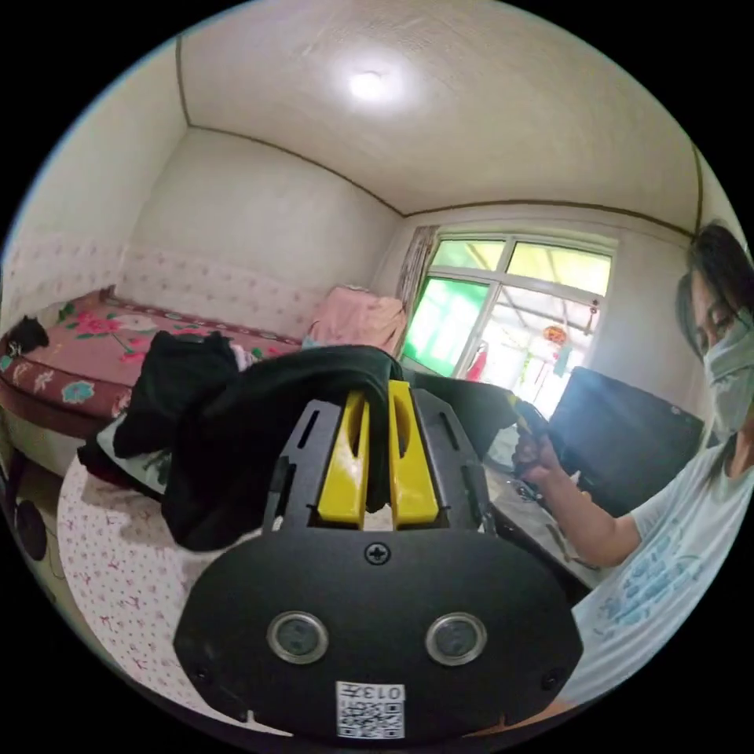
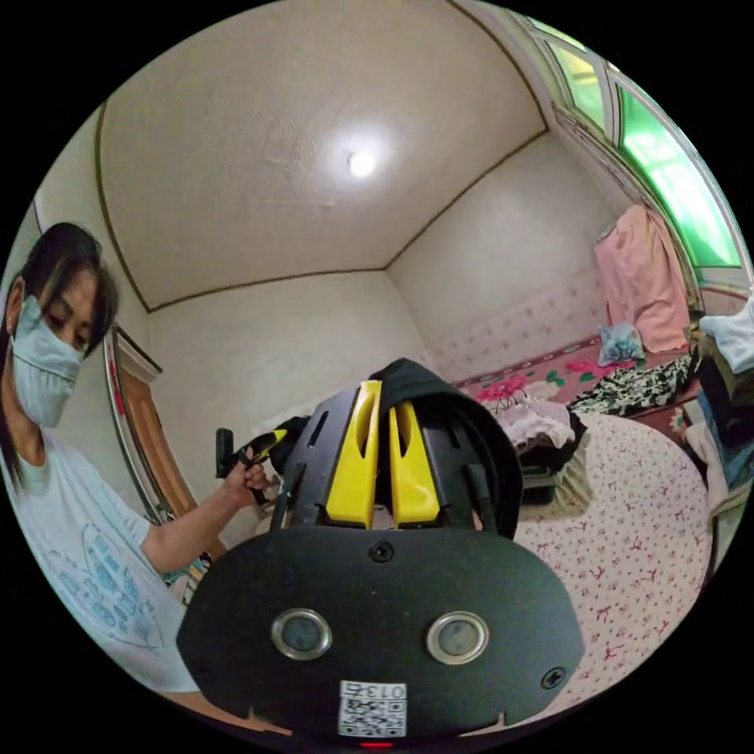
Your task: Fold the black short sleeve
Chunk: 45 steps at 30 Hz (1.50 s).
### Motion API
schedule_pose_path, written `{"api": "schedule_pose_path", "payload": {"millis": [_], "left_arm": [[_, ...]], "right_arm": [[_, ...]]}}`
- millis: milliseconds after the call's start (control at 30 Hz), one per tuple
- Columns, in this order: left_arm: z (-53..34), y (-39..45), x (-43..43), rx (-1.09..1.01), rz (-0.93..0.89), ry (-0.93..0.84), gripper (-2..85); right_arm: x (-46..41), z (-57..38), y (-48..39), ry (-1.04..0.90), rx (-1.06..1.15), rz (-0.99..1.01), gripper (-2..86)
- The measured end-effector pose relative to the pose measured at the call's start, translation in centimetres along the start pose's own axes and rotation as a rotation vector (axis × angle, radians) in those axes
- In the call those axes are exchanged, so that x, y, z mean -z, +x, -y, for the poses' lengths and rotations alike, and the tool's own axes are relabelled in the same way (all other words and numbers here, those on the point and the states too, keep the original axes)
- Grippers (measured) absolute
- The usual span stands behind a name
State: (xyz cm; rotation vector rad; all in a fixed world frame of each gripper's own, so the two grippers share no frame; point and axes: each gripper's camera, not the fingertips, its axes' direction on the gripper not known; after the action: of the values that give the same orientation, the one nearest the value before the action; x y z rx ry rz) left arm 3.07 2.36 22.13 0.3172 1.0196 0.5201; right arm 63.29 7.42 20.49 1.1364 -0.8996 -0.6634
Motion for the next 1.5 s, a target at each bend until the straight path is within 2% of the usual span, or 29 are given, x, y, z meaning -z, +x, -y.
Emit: {"api": "schedule_pose_path", "payload": {"millis": [100,200,300,367,400,500,567,633,700,800,933,1000,1133,1233,1400,1500], "left_arm": [[-4.3,-2.1,-0.2,0.144,0.034,-0.174,3.5],[-11.4,-4.6,-0.3,0.321,0.122,-0.392,2.7],[-19.3,-7.4,-0.5,0.575,0.100,-0.598,2.4],[-22.8,-8.3,-0.1,0.672,0.140,-0.643,2.4],[-24.1,-8.7,0.2,0.715,0.138,-0.635,2.5],[-24.6,-9.1,0.9,0.740,0.123,-0.568,3.7],[-24.0,-8.8,0.6,0.677,0.154,-0.596,5.0],[-23.6,-8.9,-0.6,0.611,0.193,-0.698,4.2],[-23.2,-8.8,-0.8,0.594,0.200,-0.708,2.9],[-20.8,-7.4,0.9,0.479,0.174,-0.613,1.8],[-17.7,-5.7,5.5,0.318,0.143,-0.501,1.1],[-18.2,-6.2,6.7,0.358,0.111,-0.516,1.0],[-23.2,-7.9,7.0,0.493,0.055,-0.655,1.1],[-26.1,-7.6,6.6,0.531,0.080,-0.727,1.8],[-27.6,-8.5,6.5,0.611,0.096,-0.690,6.1],[-28.1,-9.6,5.6,0.630,0.145,-0.711,5.7]], "right_arm": [[2.3,-2.6,1.0,-0.061,-0.080,0.019,0.0],[3.8,-7.8,2.4,-0.268,-0.228,-0.033,0.0],[4.8,-14.8,3.9,-0.544,-0.463,-0.168,0.2],[5.1,-20.2,4.6,-0.775,-0.598,-0.300,0.4],[5.2,-21.3,4.7,-0.808,-0.615,-0.315,0.4],[6.2,-23.5,4.7,-0.778,-0.682,-0.345,0.5],[6.3,-23.2,4.7,-0.765,-0.667,-0.376,0.4],[5.9,-22.9,4.6,-0.783,-0.634,-0.393,0.3],[5.5,-22.5,4.4,-0.810,-0.604,-0.396,0.2],[6.1,-20.8,3.2,-0.743,-0.527,-0.356,0.2],[9.9,-18.8,1.2,-0.553,-0.423,-0.237,0.2],[11.2,-19.2,1.1,-0.572,-0.421,-0.242,0.3],[11.9,-23.2,2.3,-0.799,-0.567,-0.356,0.6],[12.5,-25.1,2.0,-0.812,-0.609,-0.385,0.9],[13.1,-26.1,1.5,-0.822,-0.636,-0.396,1.0],[13.3,-26.1,1.1,-0.843,-0.632,-0.397,0.9]]}}
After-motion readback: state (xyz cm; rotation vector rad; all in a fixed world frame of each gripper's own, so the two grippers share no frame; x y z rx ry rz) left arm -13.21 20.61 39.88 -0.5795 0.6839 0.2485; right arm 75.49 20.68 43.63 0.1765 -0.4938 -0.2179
